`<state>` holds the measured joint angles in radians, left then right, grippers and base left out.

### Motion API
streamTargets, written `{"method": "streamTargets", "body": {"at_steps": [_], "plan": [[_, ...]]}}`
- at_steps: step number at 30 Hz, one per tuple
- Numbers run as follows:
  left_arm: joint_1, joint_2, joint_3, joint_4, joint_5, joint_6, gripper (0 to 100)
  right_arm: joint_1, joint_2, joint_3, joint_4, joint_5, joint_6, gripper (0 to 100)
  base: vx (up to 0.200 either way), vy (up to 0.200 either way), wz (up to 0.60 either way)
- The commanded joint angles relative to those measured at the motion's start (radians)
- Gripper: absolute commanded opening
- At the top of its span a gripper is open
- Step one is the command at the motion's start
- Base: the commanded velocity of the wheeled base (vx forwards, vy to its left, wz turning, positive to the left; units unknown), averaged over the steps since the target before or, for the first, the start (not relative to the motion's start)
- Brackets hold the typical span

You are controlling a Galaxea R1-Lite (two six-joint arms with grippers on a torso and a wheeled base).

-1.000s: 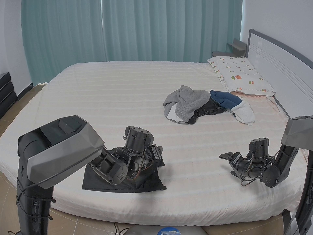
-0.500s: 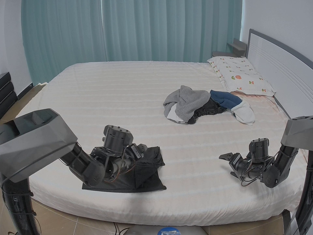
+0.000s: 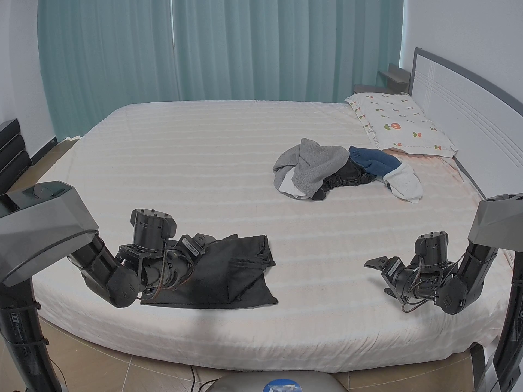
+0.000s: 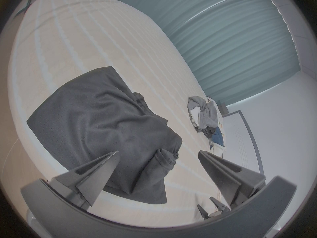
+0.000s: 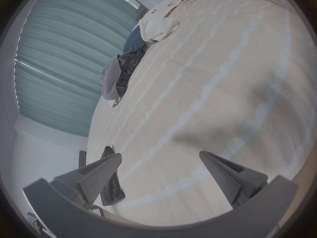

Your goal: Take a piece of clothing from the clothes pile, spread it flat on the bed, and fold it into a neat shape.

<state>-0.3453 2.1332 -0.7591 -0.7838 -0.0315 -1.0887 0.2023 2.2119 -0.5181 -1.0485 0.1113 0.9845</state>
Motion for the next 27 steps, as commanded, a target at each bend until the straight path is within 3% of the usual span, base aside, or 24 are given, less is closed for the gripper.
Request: {"method": "streamTargets", "body": {"at_steps": [1,6,15,27], "plan": [[0.034,0.022,-0.005,-0.006,-0.002,-0.017,100,0.003,0.009,0.0,-0.001,0.001,-0.007,100,0.0,0.0,0.0],[0.065,0.016,-0.019,-0.011,-0.019,-0.103,100,0.002,0.009,0.0,-0.001,0.001,-0.01,100,0.0,0.0,0.0],[0.152,0.063,0.018,-0.052,-0.077,-0.111,100,0.012,0.014,-0.002,-0.001,-0.001,-0.01,100,0.0,0.2,0.0],[0.144,0.073,0.046,-0.115,-0.07,-0.106,100,0.017,0.02,-0.005,-0.002,-0.001,-0.009,100,0.0,0.2,0.0]]}}
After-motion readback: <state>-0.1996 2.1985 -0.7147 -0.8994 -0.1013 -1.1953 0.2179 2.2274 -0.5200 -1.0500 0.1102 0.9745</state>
